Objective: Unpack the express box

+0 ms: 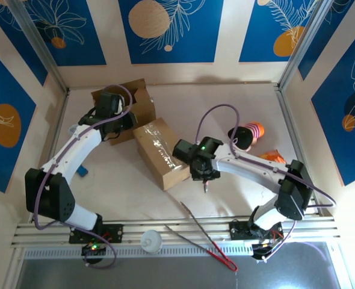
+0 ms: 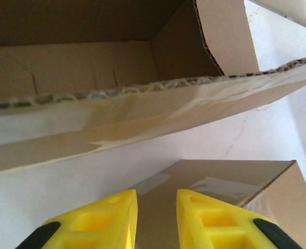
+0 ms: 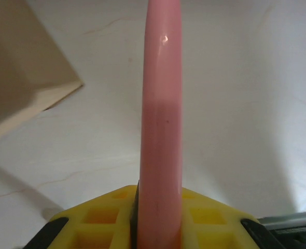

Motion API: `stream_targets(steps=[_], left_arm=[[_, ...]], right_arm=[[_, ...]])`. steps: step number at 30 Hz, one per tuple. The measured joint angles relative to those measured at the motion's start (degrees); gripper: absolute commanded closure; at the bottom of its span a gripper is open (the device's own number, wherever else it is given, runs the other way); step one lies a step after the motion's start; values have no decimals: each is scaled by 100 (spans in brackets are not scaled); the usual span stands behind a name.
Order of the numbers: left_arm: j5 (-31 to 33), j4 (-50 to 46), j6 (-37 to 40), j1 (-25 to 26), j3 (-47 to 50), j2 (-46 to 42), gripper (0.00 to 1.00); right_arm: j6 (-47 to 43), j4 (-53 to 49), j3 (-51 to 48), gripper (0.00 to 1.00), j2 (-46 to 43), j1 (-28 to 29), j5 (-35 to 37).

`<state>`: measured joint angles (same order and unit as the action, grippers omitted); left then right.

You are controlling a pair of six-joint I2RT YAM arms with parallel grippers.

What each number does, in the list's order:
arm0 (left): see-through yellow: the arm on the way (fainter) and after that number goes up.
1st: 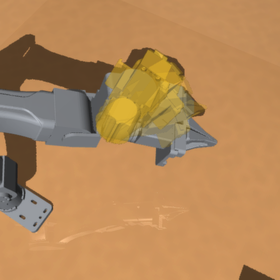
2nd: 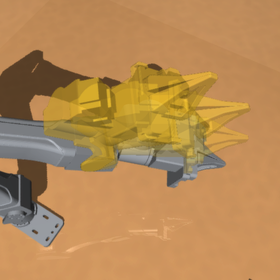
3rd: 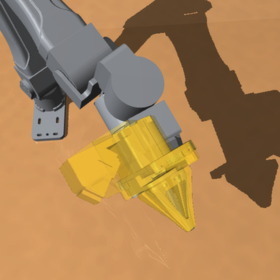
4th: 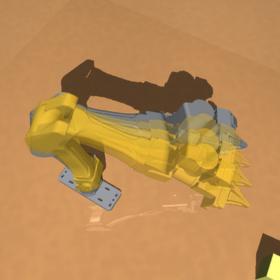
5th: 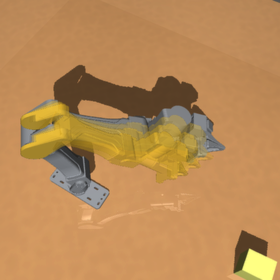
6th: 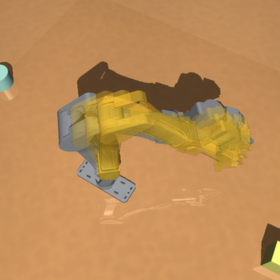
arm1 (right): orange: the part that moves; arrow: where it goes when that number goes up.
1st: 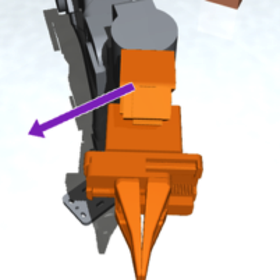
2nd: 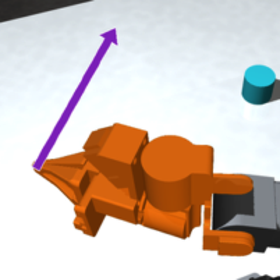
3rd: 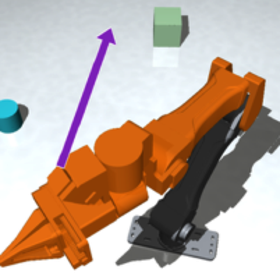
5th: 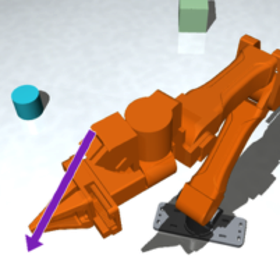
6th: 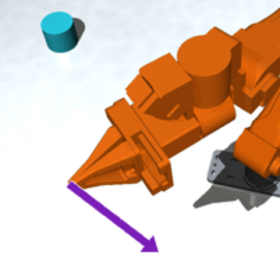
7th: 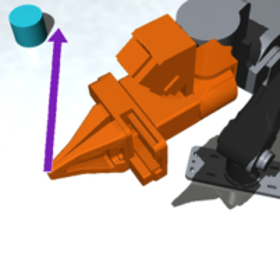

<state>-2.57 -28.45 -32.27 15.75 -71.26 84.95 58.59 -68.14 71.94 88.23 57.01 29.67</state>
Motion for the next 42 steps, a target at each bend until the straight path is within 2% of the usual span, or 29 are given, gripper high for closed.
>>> stream_targets(steps=[7, 17, 22, 32, 35, 38, 42], left_arm=[[496, 289, 269, 0, 140, 251, 73], [522, 988, 348, 81, 575, 509, 73], [612, 1097, 278, 118, 1104, -15, 72], [684, 466, -140, 444, 2371, -1679, 71], [673, 317, -236, 455, 2592, -1829, 67], [713, 133, -293, 455, 2667, -1799, 58], [831, -48, -299, 459, 2647, -1740, 55]], right_arm=[[181, 420, 92, 100, 577, 96, -192], [-162, 730, 195, 100, 575, -538, -485], [-761, 675, 461, 100, 575, -1029, -603], [-2072, 1075, 706, 100, 695, -1840, -979], [-2262, 1204, 748, 100, 861, -1906, -1128], [-2330, 1279, 791, 100, 962, -1923, -1196], [-2361, 1276, 800, 100, 968, -1934, -1191]])
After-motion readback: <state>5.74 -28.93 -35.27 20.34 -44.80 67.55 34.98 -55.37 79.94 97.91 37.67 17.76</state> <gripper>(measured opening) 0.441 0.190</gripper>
